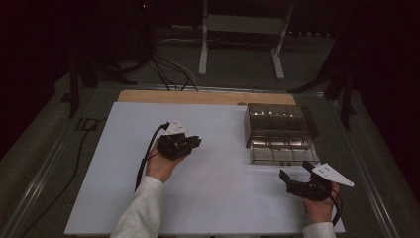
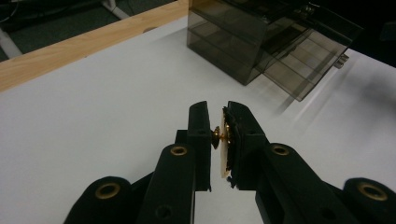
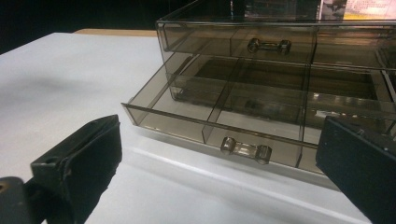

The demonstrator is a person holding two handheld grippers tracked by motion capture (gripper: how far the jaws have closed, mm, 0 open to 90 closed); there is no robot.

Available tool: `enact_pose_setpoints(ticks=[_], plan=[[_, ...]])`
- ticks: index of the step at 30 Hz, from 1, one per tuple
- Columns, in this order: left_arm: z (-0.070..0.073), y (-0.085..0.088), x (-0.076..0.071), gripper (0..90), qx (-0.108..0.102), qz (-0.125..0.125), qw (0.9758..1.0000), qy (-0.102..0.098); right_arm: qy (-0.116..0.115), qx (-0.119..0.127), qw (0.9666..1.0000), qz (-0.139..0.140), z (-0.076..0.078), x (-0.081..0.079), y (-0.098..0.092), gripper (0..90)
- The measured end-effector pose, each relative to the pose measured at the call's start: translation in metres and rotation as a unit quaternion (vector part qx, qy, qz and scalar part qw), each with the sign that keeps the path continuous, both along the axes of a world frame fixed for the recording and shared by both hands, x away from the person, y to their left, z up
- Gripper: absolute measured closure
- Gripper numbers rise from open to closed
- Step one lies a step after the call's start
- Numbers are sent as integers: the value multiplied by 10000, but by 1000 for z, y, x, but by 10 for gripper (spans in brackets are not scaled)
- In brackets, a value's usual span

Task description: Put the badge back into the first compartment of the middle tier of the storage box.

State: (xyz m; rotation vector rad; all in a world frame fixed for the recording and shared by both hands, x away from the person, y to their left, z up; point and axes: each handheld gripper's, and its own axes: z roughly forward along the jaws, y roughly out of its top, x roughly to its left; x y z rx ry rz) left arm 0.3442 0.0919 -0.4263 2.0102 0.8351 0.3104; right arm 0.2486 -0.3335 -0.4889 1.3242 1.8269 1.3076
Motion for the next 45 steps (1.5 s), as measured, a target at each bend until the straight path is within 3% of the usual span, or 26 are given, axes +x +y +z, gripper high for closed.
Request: enact_pose_setpoints(ticks=[32, 45], plan=[[9, -66, 23, 821, 136, -449, 9989, -79, -15, 27, 10000, -3, 0, 0, -1, 7], [7, -88, 31, 821, 194, -564, 9982, -40, -16, 41, 10000, -2, 0, 1, -1, 7]])
